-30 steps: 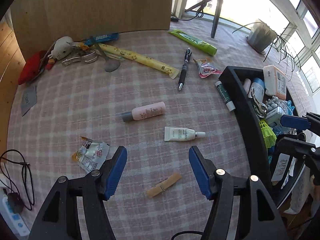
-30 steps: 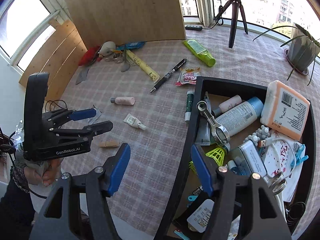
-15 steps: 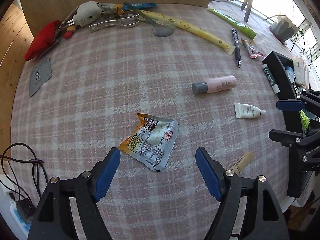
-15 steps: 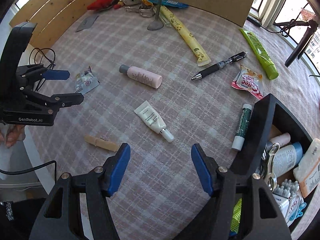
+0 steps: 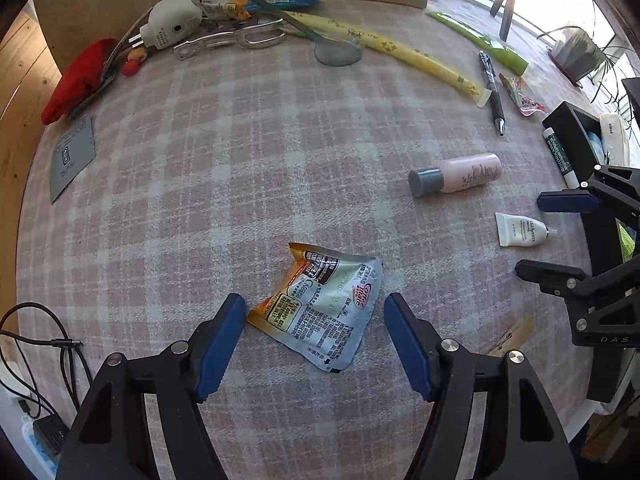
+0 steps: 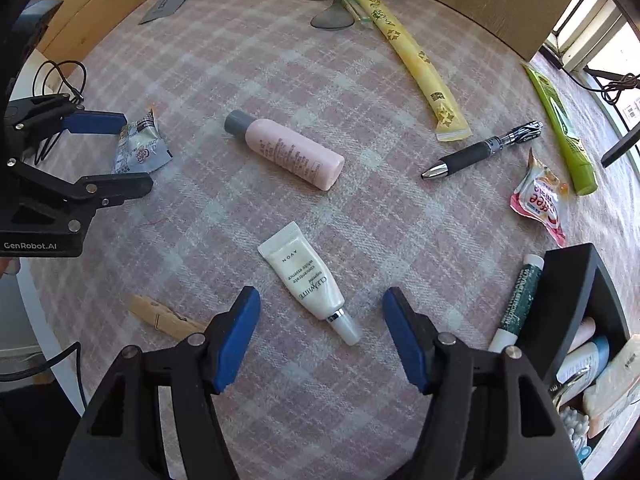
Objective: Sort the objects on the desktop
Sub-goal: 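Grasp the white tube with the right tool while the left tool grasps the snack wrapper, then carry the tube with the right tool while the left tool carries the wrapper, releasing both in the tray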
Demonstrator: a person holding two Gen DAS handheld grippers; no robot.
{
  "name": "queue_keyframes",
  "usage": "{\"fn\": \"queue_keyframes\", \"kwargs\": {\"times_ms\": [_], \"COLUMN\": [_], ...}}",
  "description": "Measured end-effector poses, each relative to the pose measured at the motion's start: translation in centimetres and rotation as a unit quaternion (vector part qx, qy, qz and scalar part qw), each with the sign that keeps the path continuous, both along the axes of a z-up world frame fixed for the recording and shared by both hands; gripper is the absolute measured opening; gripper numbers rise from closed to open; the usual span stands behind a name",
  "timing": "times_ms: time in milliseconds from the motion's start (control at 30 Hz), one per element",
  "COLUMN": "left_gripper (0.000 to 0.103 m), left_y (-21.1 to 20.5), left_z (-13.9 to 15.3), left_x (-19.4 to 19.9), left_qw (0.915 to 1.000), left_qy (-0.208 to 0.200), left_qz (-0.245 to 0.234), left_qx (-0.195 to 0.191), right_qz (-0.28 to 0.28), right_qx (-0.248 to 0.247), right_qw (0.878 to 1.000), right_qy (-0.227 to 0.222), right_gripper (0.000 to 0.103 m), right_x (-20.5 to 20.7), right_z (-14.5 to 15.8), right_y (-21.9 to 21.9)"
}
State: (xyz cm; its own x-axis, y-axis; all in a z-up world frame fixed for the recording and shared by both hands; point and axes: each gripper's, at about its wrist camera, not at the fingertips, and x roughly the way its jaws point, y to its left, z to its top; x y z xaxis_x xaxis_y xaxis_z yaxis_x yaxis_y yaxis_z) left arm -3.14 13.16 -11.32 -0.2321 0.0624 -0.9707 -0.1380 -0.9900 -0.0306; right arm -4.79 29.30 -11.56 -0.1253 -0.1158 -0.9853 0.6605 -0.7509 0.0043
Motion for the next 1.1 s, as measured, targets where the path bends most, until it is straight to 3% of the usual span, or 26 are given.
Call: {"fn": "queue_keyframes", "kwargs": {"times_ms": [100, 200, 367, 600, 833, 967, 1100], "left_gripper": [0.057, 0.053, 0.046, 0.044, 0.044, 0.044, 0.044], "left_y": [0.3, 0.7, 1.2, 1.4, 3.6, 3.4, 6.7], "left_z": [0.1, 0.1, 0.2, 0.7, 3.2, 4.1, 6.7], "left_x": [0.3, 0.8, 1.8, 3.1, 4.5, 2.0, 2.0], "left_qw": [0.9999, 0.9998, 0.9998, 0.9993, 0.9985, 0.9979, 0.9964], "left_qy": [0.008, 0.016, 0.021, 0.018, 0.041, 0.053, 0.07], "left_qz": [0.0, -0.002, 0.004, 0.024, 0.024, 0.008, -0.024], "left_qx": [-0.008, -0.01, -0.004, 0.023, 0.026, 0.037, 0.042], "right_qz": [-0.001, 0.007, 0.005, -0.013, -0.038, -0.053, -0.081], "right_qx": [0.001, -0.001, 0.001, -0.019, -0.057, -0.074, -0.088], "right_qw": [1.0, 1.0, 1.0, 1.0, 0.998, 0.995, 0.992], "right_qy": [0.009, 0.013, 0.011, 0.008, 0.015, 0.029, 0.041], "right_gripper": [0.063, 0.054, 0.019, 0.019, 0.019, 0.019, 0.019], "right_x": [0.1, 0.4, 0.4, 0.5, 0.5, 0.5, 1.4], "right_z": [0.1, 0.5, 1.1, 1.8, 4.4, 6.7, 8.7], "right_y": [0.0, 0.0, 0.4, 1.2, 3.0, 4.2, 6.6]}}
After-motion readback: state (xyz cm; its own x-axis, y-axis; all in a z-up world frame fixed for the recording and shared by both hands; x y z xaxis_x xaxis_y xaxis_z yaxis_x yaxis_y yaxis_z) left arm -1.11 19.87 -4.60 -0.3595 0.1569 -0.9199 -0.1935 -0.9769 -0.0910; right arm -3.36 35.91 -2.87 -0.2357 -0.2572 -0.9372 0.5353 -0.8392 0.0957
